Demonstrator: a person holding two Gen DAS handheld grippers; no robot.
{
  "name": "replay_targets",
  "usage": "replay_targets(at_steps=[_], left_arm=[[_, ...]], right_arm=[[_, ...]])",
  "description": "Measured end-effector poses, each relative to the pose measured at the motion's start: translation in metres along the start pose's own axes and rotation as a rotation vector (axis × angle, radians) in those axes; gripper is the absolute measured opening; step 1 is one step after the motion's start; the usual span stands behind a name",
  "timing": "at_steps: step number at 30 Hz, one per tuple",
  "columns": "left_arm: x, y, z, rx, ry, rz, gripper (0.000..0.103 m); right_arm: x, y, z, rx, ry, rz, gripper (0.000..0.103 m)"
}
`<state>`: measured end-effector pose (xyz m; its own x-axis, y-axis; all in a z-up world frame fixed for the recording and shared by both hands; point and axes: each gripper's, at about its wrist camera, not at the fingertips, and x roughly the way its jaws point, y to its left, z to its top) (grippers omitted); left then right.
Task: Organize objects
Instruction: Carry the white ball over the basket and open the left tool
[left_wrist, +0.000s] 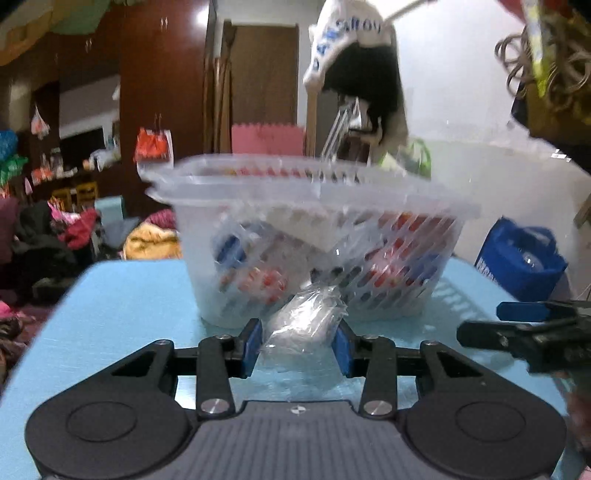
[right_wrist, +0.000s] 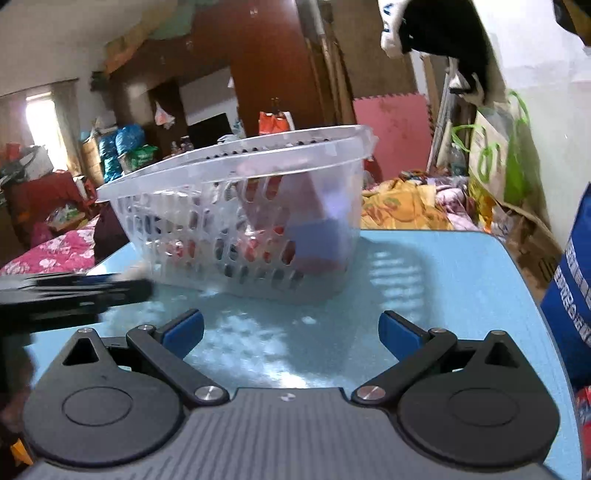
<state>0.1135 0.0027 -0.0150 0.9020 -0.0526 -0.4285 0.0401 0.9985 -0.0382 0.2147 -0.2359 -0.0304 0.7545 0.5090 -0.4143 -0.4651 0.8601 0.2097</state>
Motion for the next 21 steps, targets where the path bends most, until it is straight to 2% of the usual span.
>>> replay_targets(at_steps=[2, 4, 6, 8, 11, 15, 19, 21], left_arm=[[-0.017, 0.004, 0.014, -0.011, -0.04, -0.019, 0.045], [-0.032, 0.005, 0.03, -0.009, -0.072, -0.044, 0.045], [-0.04, 0.001, 0.051, 0.002, -0.091, -0.06, 0.045], [-0.038, -0.003, 0.075, 0.016, -0.093, -0.075, 0.046], [-0.021, -0.006, 0.111, 0.026, -0.076, -0.063, 0.046], [0.023, 0.001, 0.143, 0.011, 0.012, -0.013, 0.046], [0.057, 0.01, 0.151, -0.002, 0.091, 0.034, 0.045], [0.058, 0.015, 0.151, -0.001, 0.104, 0.032, 0.045]], right_arm=[[-0.018, 0.003, 0.0, -0.018, -0.087, 0.019, 0.103], [-0.037, 0.009, 0.012, -0.024, -0.133, 0.076, 0.103], [-0.057, 0.016, 0.035, -0.029, -0.171, 0.127, 0.103], [-0.067, 0.027, 0.061, -0.074, -0.203, 0.117, 0.103], [-0.059, 0.041, 0.102, -0.128, -0.186, 0.051, 0.103], [-0.017, 0.037, 0.138, -0.094, -0.089, 0.042, 0.103], [0.013, 0.032, 0.146, -0.083, -0.032, 0.018, 0.103], [0.021, 0.031, 0.144, -0.091, -0.025, -0.01, 0.103]])
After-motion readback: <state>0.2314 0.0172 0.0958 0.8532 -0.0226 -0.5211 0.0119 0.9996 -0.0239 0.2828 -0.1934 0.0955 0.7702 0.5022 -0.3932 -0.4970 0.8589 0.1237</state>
